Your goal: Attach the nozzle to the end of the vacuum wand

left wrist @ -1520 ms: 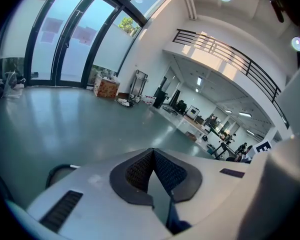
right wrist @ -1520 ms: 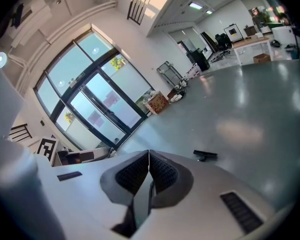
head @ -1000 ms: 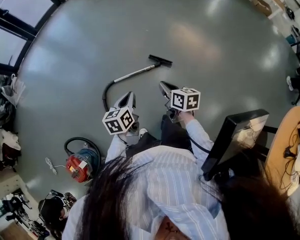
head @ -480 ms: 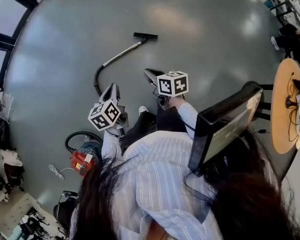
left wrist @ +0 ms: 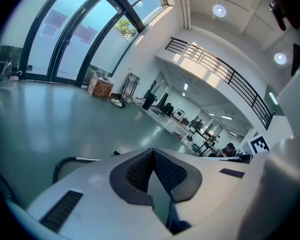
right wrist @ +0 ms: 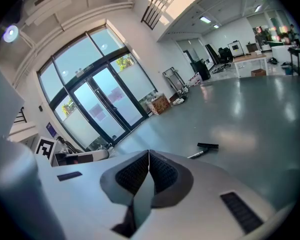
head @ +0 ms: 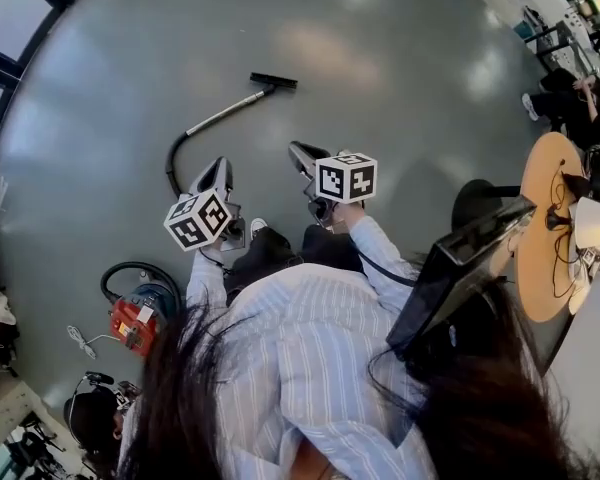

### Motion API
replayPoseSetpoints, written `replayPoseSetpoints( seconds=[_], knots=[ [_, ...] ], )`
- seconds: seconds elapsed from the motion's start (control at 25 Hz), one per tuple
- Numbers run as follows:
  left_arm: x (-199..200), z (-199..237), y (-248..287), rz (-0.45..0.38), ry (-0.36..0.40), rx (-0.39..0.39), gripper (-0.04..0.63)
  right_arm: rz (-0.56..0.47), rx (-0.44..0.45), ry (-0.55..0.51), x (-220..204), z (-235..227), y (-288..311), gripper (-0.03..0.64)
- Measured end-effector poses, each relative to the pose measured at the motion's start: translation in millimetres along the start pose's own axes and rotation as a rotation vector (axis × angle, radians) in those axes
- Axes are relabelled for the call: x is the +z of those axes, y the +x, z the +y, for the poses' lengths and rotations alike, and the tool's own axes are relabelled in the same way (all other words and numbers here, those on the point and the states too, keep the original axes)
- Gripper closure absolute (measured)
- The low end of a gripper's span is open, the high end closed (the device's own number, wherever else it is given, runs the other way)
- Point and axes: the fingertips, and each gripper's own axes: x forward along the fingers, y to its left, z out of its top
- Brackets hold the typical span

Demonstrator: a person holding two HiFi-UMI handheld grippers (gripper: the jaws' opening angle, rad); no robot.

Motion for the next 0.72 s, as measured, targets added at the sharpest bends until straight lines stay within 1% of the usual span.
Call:
replayPoseSetpoints(
  seconds=[0.12,0.2,0.36,0.56,0.72],
  knots=[
    [-3.5,-21.9,2.0,-0.029,-0.014,0.012,0.589,0.01,0.021,-0.017,-0.7,-10.7,-19.3,0.607],
    [-12.0,-42.2,4.2,-0.049,-0.04,0.022,0.591,0.022,0.024,-0.044,-2.8,-22.7,-38.0,0.607],
    [-46.8,-88.3,11.7,-0.059,-0.093,0.03,0.59,0.045,0.052,-0.104,-11.7,-45.6,-76.2,0.607],
    [-92.6,-138.6,7.3,-0.05,-0.098,0.041,0.591,0.066,0.084,-0.118,-31.2,-73.0,-115.8,0.607],
    [-117.4,-157.9,-5.7,-0.056,-0.099,0.064,0.591,0.079,0.11,-0.113,-47.6,-83.3,-135.3,0.607]
  ],
)
